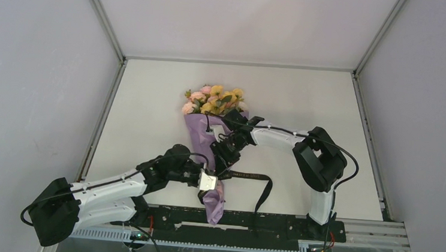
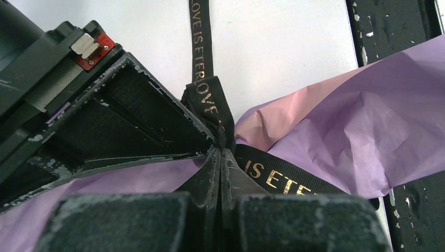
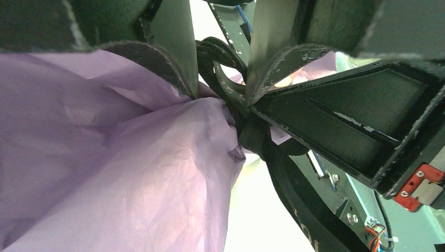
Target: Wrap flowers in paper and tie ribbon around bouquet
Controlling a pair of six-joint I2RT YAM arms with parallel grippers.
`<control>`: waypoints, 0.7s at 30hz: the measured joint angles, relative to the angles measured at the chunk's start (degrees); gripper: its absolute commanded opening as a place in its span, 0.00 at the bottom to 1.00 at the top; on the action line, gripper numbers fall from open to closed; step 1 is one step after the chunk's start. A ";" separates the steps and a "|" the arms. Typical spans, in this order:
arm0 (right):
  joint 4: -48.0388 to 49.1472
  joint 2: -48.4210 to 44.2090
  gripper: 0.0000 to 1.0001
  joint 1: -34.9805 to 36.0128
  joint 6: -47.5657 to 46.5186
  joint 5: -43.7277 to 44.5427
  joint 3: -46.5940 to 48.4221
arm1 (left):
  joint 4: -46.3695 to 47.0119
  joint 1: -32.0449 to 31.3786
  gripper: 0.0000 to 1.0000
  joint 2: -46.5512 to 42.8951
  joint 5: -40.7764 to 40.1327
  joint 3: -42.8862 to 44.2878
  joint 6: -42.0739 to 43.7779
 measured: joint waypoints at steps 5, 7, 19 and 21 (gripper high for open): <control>0.00 0.35 0.45 0.70 -0.02 1.57 0.00 | -0.31 -0.04 0.00 0.00 0.00 0.00 1.18; 0.04 0.44 0.41 0.94 -0.02 2.01 0.00 | -0.28 -0.04 0.00 0.00 -0.02 0.00 1.51; 0.02 0.92 0.00 1.57 0.02 -0.20 0.04 | 0.15 -0.04 0.00 0.00 -0.15 0.00 2.36; 0.02 0.70 0.00 1.07 0.04 -0.59 0.04 | 0.15 -0.04 0.00 0.00 -0.15 0.00 2.45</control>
